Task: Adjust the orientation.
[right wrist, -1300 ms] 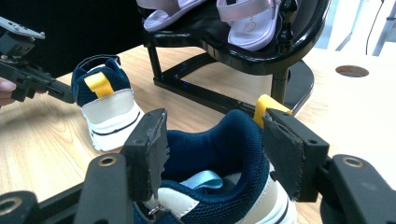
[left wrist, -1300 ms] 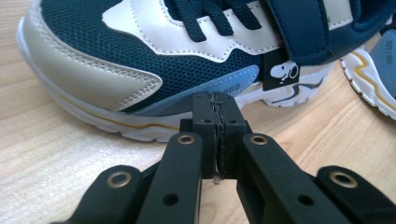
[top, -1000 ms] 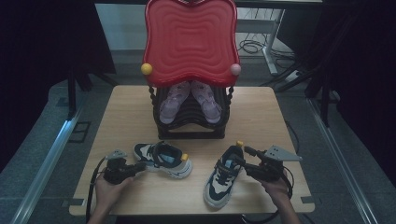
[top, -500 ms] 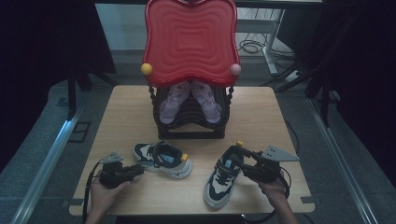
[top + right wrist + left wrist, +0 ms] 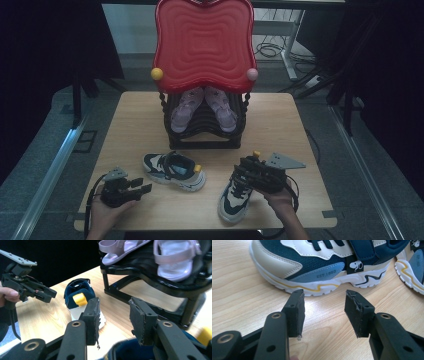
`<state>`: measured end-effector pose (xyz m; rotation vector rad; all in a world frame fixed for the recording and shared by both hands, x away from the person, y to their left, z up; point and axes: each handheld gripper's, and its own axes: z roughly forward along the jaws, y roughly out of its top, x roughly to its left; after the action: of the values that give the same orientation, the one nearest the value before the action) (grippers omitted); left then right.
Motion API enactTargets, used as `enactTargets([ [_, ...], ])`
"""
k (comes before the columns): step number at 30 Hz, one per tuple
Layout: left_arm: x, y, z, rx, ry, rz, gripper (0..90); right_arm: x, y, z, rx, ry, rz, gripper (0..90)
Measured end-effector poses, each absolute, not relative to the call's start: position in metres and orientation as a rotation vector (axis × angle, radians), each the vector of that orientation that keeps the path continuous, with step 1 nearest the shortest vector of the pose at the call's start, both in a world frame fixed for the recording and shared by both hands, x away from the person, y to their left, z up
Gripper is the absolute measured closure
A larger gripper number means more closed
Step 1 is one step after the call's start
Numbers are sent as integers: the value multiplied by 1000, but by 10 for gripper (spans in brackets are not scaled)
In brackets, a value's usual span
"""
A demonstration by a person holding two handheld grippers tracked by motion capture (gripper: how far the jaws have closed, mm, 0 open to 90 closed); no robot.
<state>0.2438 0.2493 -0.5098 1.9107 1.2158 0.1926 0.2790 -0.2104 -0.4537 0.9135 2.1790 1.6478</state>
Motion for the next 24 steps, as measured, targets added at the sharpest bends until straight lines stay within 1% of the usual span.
enactTargets([
  [4,243,256,-506,1887,1221,200,491,283,-194,-449,910,2182,1640,595],
  [7,243,259,-507,1881,1229,195,484,290,-180,-444,920,2181,1650,634],
  [10,243,261,-507,1881,1226,192,480,300,-162,-439,908,2235,1601,775],
  [13,242,264,-506,1871,1223,186,476,311,-142,-436,908,2296,1612,858],
  [16,240,267,-507,1857,1227,181,473,318,-125,-437,942,2318,1627,885],
  [19,240,268,-508,1852,1231,176,469,323,-109,-440,969,2343,1606,889],
  [24,240,269,-508,1857,1235,188,464,330,-97,-447,994,2352,1567,890],
])
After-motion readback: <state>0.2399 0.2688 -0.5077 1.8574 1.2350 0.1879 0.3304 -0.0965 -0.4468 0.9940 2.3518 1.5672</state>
